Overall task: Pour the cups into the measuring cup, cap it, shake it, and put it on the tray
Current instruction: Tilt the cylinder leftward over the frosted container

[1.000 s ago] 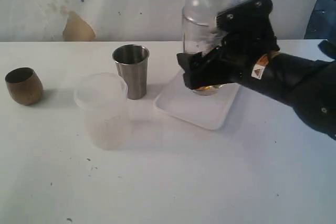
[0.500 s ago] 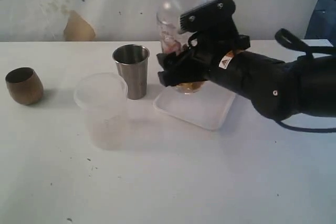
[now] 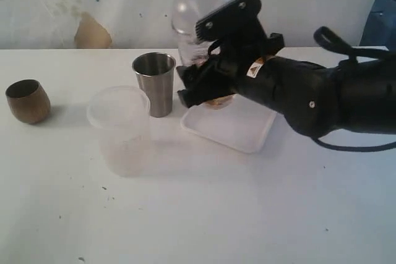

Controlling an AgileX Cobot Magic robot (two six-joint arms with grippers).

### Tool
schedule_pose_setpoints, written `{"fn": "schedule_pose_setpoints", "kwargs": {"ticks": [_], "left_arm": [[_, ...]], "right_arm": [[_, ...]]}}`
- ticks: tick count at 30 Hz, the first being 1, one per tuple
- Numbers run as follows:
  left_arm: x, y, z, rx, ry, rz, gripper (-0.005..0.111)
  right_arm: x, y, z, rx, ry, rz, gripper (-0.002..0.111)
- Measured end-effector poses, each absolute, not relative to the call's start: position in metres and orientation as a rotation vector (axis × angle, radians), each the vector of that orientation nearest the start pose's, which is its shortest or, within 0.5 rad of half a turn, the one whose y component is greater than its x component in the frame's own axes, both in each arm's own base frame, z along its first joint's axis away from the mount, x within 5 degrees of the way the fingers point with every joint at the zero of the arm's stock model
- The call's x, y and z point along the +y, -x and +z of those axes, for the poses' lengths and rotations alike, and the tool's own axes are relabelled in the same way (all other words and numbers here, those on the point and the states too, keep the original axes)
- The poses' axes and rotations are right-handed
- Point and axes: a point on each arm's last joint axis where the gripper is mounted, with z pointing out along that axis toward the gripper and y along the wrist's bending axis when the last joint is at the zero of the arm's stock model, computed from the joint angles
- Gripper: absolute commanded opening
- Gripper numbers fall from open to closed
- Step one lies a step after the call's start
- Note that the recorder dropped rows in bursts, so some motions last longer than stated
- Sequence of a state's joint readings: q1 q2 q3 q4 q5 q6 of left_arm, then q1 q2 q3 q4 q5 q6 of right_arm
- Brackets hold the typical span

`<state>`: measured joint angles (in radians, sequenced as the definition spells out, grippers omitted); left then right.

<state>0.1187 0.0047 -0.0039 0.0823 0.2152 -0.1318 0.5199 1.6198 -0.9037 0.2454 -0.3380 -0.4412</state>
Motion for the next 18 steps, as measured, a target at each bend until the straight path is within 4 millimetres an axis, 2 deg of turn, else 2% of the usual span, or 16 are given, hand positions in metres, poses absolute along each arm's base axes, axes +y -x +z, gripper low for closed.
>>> {"fn": "schedule_pose_setpoints", "kwargs": {"ticks": [4, 12, 18], "left_arm": [[0.008, -0.055, 0.195, 1.692, 0.157, 0.065, 0.001], [0.008, -0.055, 0.195, 1.692, 0.157, 0.065, 0.001], [0.008, -0.055, 0.195, 1.692, 0.157, 0.065, 0.001]], "right_arm": [[0.180, -0.314, 0.237, 1.715, 0.715, 0.081, 0.000], [0.190, -0.339, 0.226, 1.663, 0.854, -0.085, 0.000], [0.190, -0.346, 0.225, 1.598, 0.952, -0.237, 0.000]]}}
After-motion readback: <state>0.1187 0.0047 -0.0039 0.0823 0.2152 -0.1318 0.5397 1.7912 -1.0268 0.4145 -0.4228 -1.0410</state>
